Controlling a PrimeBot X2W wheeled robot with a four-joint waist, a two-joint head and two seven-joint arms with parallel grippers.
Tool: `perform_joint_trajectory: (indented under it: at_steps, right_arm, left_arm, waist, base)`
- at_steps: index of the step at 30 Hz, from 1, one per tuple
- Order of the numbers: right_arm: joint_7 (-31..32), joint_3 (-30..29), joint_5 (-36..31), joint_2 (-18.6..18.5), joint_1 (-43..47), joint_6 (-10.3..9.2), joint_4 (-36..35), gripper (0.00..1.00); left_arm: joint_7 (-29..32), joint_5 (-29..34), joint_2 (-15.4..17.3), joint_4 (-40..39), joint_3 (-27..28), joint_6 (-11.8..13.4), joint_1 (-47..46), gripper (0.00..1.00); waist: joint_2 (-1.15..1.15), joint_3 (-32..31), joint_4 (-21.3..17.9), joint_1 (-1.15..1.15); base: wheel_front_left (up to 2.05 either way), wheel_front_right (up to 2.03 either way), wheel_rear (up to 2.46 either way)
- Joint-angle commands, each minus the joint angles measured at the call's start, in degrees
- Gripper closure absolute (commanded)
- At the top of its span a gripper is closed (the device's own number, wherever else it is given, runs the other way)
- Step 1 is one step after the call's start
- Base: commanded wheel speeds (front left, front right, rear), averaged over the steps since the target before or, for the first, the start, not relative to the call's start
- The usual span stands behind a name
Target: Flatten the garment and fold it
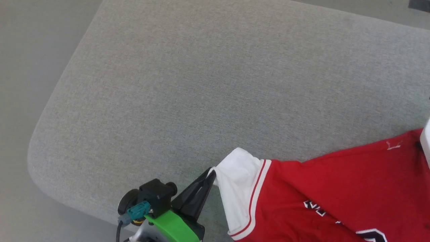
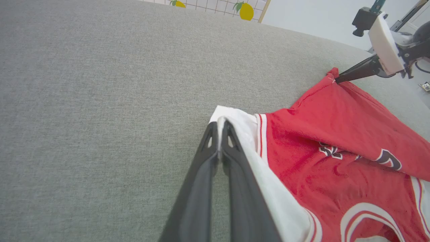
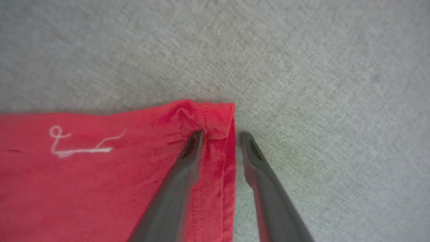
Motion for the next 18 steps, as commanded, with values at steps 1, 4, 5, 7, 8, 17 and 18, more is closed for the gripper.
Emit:
perform_joint_trajectory:
  at_steps: [1,4,5,7,8,17,18]
  right_arm:
    - [0.19,2.99,0.13,1.68,3.41,-0.10,3.60,1.00]
    - [-3.04,2.61,0.13,1.49,2.18,-0.10,4.40,1.00]
    - [-4.06,2.39,0.13,1.58,1.69,-0.10,4.64,1.00]
    - [-6.84,1.58,0.13,2.00,0.33,-0.10,5.09,1.00]
    - [-8.35,1.19,0.14,2.21,-0.45,-0.10,5.29,1.00]
    - [-18.38,-0.33,2.10,0.26,-3.54,-0.10,2.60,1.00]
    - [-19.16,-0.71,2.61,-0.02,-3.59,-0.10,1.97,1.00]
  left_arm:
    - [-0.24,-0.18,-0.11,0.09,0.13,-0.26,-1.49,1.00]
    - [-0.32,-0.12,0.26,0.22,0.44,-0.30,-1.97,1.00]
    - [-0.35,-0.16,0.40,0.25,0.58,-0.30,-2.04,1.00]
    - [-0.43,-0.26,0.78,0.36,0.99,-0.24,-2.17,1.00]
    - [-0.44,-0.34,1.07,0.32,1.23,-0.18,-2.13,1.00]
    - [-0.42,-2.15,3.98,-2.36,5.55,0.76,-2.86,1.00]
    - [-0.32,-2.26,4.51,-2.78,6.13,0.76,-3.17,1.00]
  waist:
    - [0.00,-0.13,-0.23,0.00]
    - [0.00,-1.25,-1.04,0.00]
    - [0.00,-1.73,-1.37,0.00]
    - [0.00,-3.10,-2.32,0.00]
    - [0.00,-3.92,-2.90,0.00]
    - [0.00,-12.19,-8.56,0.00]
    - [0.00,-13.07,-9.21,0.00]
  base:
    - [0.00,0.00,0.00]
    - [0.00,0.00,0.00]
    - [0.00,0.00,0.00]
    - [0.00,0.00,0.00]
    - [0.00,0.00,0.00]
    - [0.00,0.00,0.00]
    - [0.00,0.00,0.00]
